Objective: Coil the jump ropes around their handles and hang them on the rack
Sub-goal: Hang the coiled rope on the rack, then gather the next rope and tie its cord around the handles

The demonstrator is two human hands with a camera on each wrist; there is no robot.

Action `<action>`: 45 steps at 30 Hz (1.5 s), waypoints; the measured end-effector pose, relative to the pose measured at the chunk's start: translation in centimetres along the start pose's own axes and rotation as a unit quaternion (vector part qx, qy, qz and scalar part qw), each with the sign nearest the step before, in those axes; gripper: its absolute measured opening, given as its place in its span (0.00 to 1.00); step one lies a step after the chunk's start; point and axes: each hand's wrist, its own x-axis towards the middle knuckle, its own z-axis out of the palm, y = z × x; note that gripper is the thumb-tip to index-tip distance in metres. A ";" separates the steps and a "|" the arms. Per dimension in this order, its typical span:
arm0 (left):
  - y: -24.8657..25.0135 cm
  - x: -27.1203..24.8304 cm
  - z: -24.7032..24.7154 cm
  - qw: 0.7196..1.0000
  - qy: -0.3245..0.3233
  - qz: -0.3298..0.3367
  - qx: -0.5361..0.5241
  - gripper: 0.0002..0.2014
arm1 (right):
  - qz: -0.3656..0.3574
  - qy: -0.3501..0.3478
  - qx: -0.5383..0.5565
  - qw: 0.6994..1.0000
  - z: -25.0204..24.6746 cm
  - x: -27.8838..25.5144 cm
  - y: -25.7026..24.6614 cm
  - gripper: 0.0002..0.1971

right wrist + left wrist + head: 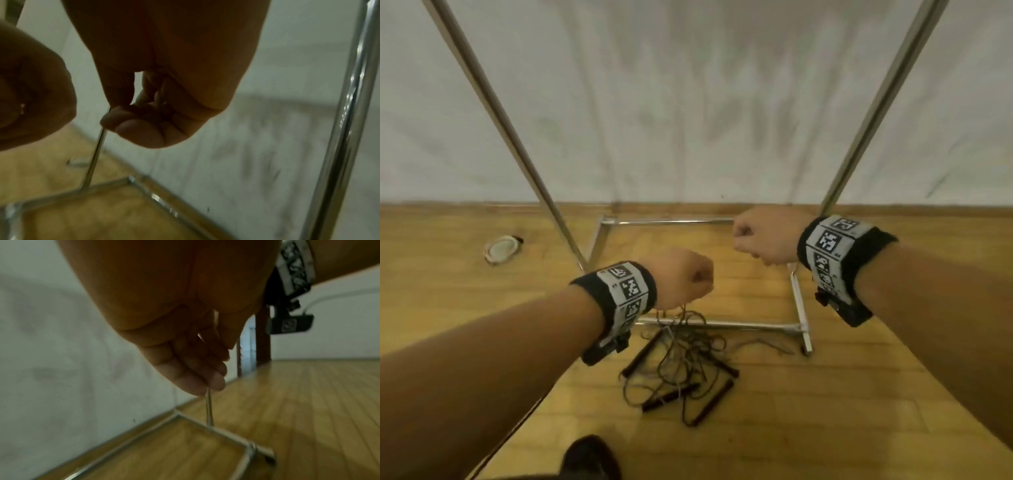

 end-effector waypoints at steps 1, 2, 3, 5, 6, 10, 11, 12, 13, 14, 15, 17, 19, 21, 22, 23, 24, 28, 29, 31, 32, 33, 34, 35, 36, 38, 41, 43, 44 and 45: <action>-0.5 0.7 2.8 0.998 -0.052 0.008 0.036 0.06 | 0.000 -0.039 -0.027 0.999 3.0 0.6 0.6 0.11; -1.1 1.4 5.5 0.992 -0.104 0.012 0.065 0.05 | 0.006 -0.079 -0.045 0.996 6.0 1.1 1.3 0.12; -1.6 1.9 7.8 0.986 -0.143 0.017 0.084 0.05 | 0.006 -0.111 -0.050 0.992 8.7 1.5 2.0 0.12; -2.8 3.1 11.6 0.974 -0.206 0.012 0.092 0.09 | 0.009 -0.179 -0.052 0.982 13.0 2.3 3.3 0.14; -3.3 3.9 13.4 0.969 -0.232 0.006 0.090 0.12 | 0.013 -0.211 -0.054 0.976 14.9 2.8 3.9 0.14; -4.6 6.6 19.5 0.960 -0.268 0.001 0.084 0.14 | 0.018 -0.268 -0.058 0.961 20.5 4.0 6.2 0.09; -4.5 7.4 20.9 0.958 -0.274 0.001 0.088 0.13 | 0.022 -0.277 -0.057 0.959 21.5 4.3 6.7 0.09; -4.3 8.1 22.4 0.953 -0.286 0.003 0.100 0.14 | 0.024 -0.288 -0.058 0.956 22.3 4.5 7.1 0.10; -4.1 8.6 24.0 0.946 -0.303 0.012 0.118 0.16 | 0.026 -0.295 -0.056 0.954 23.1 4.6 7.6 0.11; -4.0 8.9 25.6 0.938 -0.316 0.024 0.138 0.19 | 0.026 -0.301 -0.051 0.952 23.8 4.7 8.0 0.13; -3.9 9.1 27.2 0.933 -0.321 0.036 0.157 0.20 | 0.026 -0.305 -0.043 0.951 24.4 4.8 8.3 0.14; -4.1 9.1 30.1 0.933 -0.309 0.049 0.181 0.21 | 0.021 -0.315 -0.030 0.948 25.2 5.0 8.8 0.14; -4.4 9.1 32.5 0.934 -0.296 0.052 0.193 0.21 | 0.018 -0.324 -0.016 0.946 26.1 5.2 9.4 0.14; -4.4 9.3 33.9 0.927 -0.319 0.037 0.194 0.19 | 0.019 -0.327 -0.011 0.945 26.8 5.3 9.9 0.13; -4.2 9.5 34.1 0.923 -0.338 0.023 0.184 0.17 | 0.019 -0.329 -0.011 0.944 27.1 5.4 10.2 0.13; -4.0 9.7 33.9 0.919 -0.357 0.008 0.169 0.14 | 0.020 -0.333 -0.011 0.943 27.2 5.4 10.3 0.14; -3.8 9.9 33.4 0.917 -0.370 -0.006 0.149 0.12 | 0.021 -0.337 -0.010 0.941 27.2 5.4 10.4 0.14; -4.0 10.5 28.2 0.937 -0.345 -0.046 -0.042 0.13 | 0.030 -0.341 0.042 0.939 26.2 5.5 10.2 0.15; -4.5 10.4 26.3 0.933 -0.325 -0.076 -0.136 0.13 | 0.041 -0.333 0.087 0.938 25.7 5.7 10.0 0.16; -5.2 10.0 21.9 0.889 -0.282 -0.117 -0.341 0.09 | 0.100 -0.283 0.260 0.918 24.1 6.0 9.6 0.17; -5.4 9.6 19.5 0.859 -0.252 -0.121 -0.429 0.08 | 0.143 -0.247 0.378 0.881 22.9 6.0 9.4 0.18; -5.5 9.1 17.2 0.829 -0.212 -0.122 -0.503 0.06 | 0.177 -0.219 0.494 0.823 21.4 5.9 9.1 0.19; -5.5 8.6 14.7 0.802 -0.166 -0.118 -0.562 0.06 | 0.191 -0.209 0.580 0.764 19.8 5.6 8.7 0.22; -5.4 8.1 12.3 0.778 -0.118 -0.107 -0.608 0.07 | 0.182 -0.214 0.631 0.723 18.1 5.3 8.2 0.27; -5.0 7.6 10.0 0.757 -0.071 -0.089 -0.644 0.08 | 0.156 -0.228 0.655 0.704 16.5 4.8 7.7 0.33; -3.9 6.5 5.6 0.726 0.026 -0.059 -0.684 0.07 | 0.089 -0.242 0.656 0.709 13.6 3.8 6.3 0.40; -2.1 4.2 -0.1 0.702 0.158 -0.051 -0.692 0.03 | 0.014 -0.228 0.615 0.754 9.5 1.8 4.3 0.35; -1.2 2.2 -3.3 0.662 0.224 -0.053 -0.714 0.05 | 0.005 -0.189 0.533 0.824 6.9 0.1 3.5 0.27; -0.9 1.2 -4.7 0.641 0.247 -0.056 -0.724 0.06 | 0.006 -0.164 0.465 0.870 5.6 -0.9 3.4 0.24; -0.6 0.2 -5.8 0.633 0.264 -0.057 -0.725 0.07 | 0.007 -0.134 0.388 0.912 4.3 -1.8 3.5 0.20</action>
